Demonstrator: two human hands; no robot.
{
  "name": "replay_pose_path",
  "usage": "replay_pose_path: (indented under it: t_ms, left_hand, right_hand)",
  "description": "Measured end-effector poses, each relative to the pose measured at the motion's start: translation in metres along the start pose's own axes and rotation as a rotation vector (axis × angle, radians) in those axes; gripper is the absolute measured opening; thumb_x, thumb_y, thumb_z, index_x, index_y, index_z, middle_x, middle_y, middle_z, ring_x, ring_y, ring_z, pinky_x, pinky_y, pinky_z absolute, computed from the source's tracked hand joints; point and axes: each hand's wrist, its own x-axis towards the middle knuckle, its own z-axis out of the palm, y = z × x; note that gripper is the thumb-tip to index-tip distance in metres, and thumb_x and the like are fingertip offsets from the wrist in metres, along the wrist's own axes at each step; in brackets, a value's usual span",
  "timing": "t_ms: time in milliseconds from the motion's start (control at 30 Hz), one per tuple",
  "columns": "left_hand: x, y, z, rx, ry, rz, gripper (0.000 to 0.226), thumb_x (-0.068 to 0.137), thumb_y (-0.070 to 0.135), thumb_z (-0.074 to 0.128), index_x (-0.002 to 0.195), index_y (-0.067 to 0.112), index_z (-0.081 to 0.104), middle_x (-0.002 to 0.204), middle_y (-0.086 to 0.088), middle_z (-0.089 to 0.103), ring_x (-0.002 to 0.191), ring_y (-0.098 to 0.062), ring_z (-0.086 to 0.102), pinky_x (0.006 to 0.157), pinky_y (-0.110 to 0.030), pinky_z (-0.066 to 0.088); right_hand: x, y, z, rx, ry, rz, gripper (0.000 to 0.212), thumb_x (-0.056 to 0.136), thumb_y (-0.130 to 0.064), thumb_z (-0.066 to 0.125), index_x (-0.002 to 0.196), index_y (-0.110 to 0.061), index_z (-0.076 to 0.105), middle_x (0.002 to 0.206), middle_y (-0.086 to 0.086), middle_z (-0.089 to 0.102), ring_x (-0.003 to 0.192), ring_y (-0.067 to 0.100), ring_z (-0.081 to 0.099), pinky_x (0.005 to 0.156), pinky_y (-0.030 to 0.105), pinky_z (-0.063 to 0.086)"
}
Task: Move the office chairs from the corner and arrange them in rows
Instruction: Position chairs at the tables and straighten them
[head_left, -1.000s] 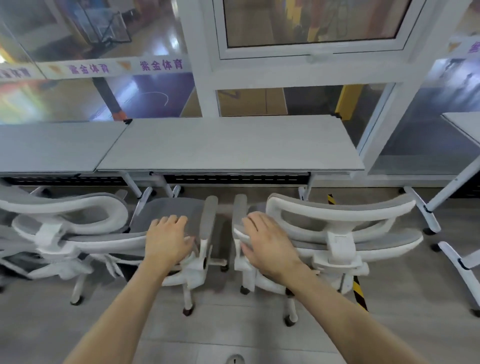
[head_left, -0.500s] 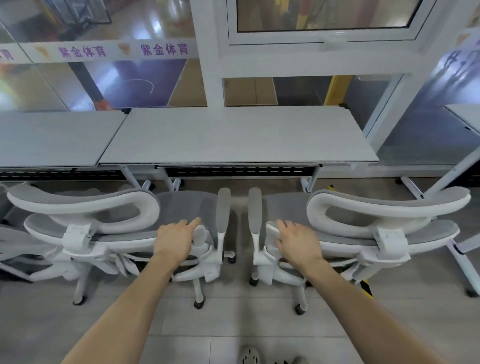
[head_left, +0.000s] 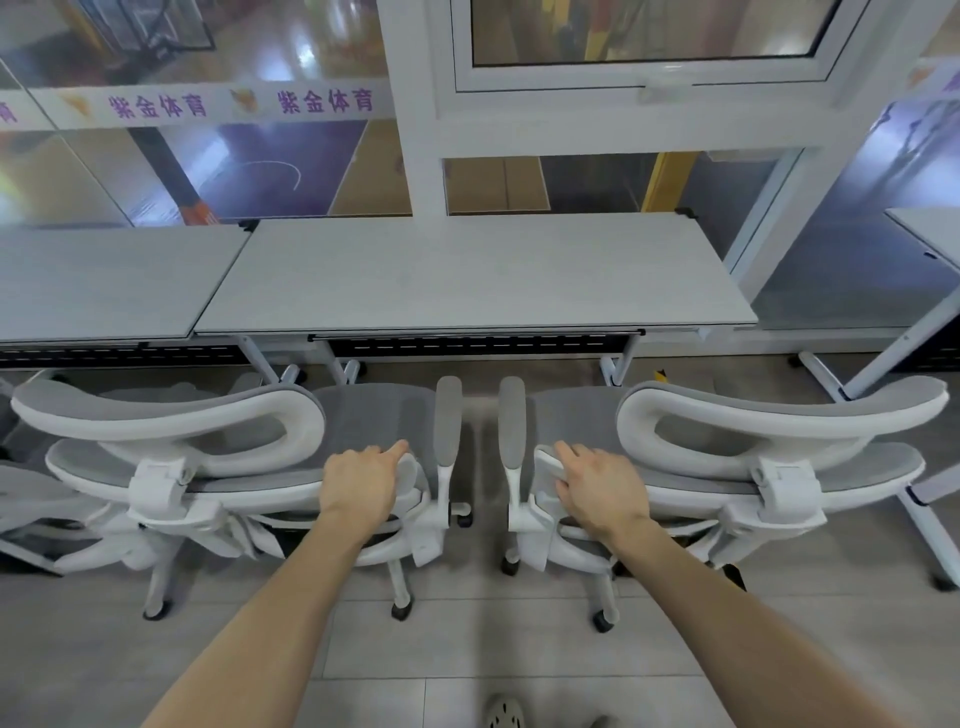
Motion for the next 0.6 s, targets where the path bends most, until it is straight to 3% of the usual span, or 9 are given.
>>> replay_pose_path:
  t_ms: [333,600]
  left_hand:
    - [0.002,0.005,-0.001,-0.034,-0.008,-0.044,0.069,0.101,0.016,0.055,0.162,0.044,0.037,0.108,0.003,0.073,0.095,-0.028,0.072,0.069,-0.037,0.039]
    - [-0.006,0.009,-0.004,-0.039,-0.018,-0.054,0.067,0.101,0.015,0.055,0.16,0.042,0.039,0.114,0.002,0.072,0.097,-0.029,0.073,0.071,-0.037,0.041]
  right_hand:
    - [0.001,-0.001,0.003,0.02,0.061,-0.011,0.031,0.073,-0.024,0.089,0.094,-0.018,0.067,0.07,0.002,0.064,0.052,0.028,0.06,0.049,0.031,0.028]
    - [0.0,0.001,-0.002,0.007,0.025,-0.012,0.026,0.084,-0.03,0.082,0.104,-0.02,0.068,0.077,0.001,0.067,0.057,0.025,0.061,0.052,0.032,0.031]
